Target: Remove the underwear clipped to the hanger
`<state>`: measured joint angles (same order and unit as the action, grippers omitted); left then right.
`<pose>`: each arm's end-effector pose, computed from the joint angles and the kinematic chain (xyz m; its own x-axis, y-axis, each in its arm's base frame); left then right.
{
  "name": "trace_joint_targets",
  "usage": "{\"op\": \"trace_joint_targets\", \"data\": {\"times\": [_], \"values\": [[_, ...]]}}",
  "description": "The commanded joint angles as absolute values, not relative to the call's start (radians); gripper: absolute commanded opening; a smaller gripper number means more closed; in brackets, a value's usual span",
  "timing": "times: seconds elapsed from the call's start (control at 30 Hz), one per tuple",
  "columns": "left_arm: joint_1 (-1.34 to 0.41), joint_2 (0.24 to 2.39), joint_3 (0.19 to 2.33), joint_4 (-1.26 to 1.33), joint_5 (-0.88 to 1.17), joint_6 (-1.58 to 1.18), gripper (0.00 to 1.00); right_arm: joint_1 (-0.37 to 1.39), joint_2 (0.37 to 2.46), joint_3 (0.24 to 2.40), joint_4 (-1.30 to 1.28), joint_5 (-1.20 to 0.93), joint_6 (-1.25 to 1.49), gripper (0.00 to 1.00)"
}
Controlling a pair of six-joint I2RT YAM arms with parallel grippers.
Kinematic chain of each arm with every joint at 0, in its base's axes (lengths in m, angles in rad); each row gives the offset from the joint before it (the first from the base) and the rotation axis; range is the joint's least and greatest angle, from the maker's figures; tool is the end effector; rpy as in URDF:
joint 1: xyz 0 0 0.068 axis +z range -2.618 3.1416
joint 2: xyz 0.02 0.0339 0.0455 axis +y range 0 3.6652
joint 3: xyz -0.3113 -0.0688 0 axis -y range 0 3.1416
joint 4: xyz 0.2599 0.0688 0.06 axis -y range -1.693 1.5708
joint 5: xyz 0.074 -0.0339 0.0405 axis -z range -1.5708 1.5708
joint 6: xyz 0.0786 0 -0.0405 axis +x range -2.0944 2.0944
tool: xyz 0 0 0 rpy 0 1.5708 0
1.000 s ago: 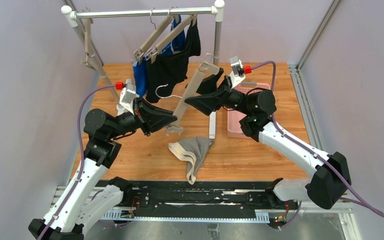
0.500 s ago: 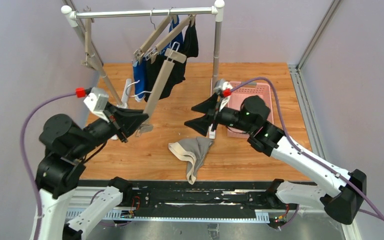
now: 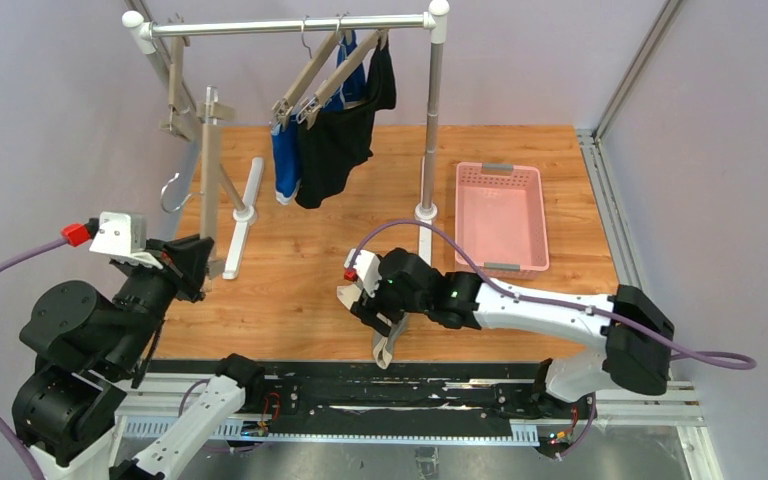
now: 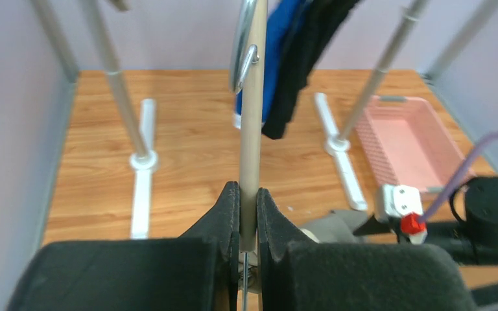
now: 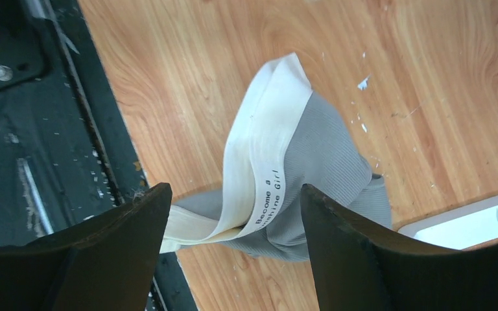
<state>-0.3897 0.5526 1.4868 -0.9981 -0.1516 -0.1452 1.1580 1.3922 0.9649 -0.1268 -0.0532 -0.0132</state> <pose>0.0162 0.0062 0.5119 -0.0926 -0.1166 -0.9889 0.2251 0.9650 -0.1349 0.1389 0.3276 0.2865 -0.1988 -0.4867 -0.8507 -0.9356 0.3528 0.0168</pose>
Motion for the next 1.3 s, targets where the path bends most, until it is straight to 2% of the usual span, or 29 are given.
{"op": "trace_joint_targets", "data": {"times": [0.0,0.3,0.47,0.53,0.57,0.63,0.67,0.97,1.1,1.27], "values": [[-0.395,0.592,1.493,-1.005,-0.403,-0.097,0.0,1.172,1.473,0.964,-0.146,0.009,-0.005,0.74],[-0.394,0.795,1.469,-0.932,-0.475,-0.03,0.0,1.172,1.628,0.982,-0.197,0.076,0.027,0.75],[-0.394,0.908,1.566,-0.935,-0.471,0.01,0.0,1.172,1.689,0.973,-0.203,0.133,0.056,0.73],[-0.388,0.957,1.597,-0.936,-0.475,0.028,0.0,1.172,1.713,0.975,-0.209,0.16,0.071,0.63],[-0.377,0.98,1.614,-0.936,-0.46,0.036,0.0,1.172,1.721,0.976,-0.212,0.17,0.079,0.48],[-0.312,1.033,1.652,-0.944,-0.398,0.049,0.0,1.171,1.717,0.977,-0.215,0.193,0.099,0.04],[-0.273,1.056,1.673,-0.949,-0.349,0.054,0.0,1.171,1.71,0.977,-0.216,0.199,0.103,0.01],[-0.093,1.236,1.885,-0.993,-0.056,0.077,0.0,1.141,1.456,1.036,-0.346,0.332,0.077,0.01],[-0.039,1.324,2.001,-1.017,0.078,0.057,0.0,1.072,1.343,1.118,-0.447,0.435,0.046,0.01],[-0.002,1.41,2.127,-1.043,0.192,0.051,0.0,0.919,1.176,1.141,-0.436,0.506,-0.006,0.01]]}}
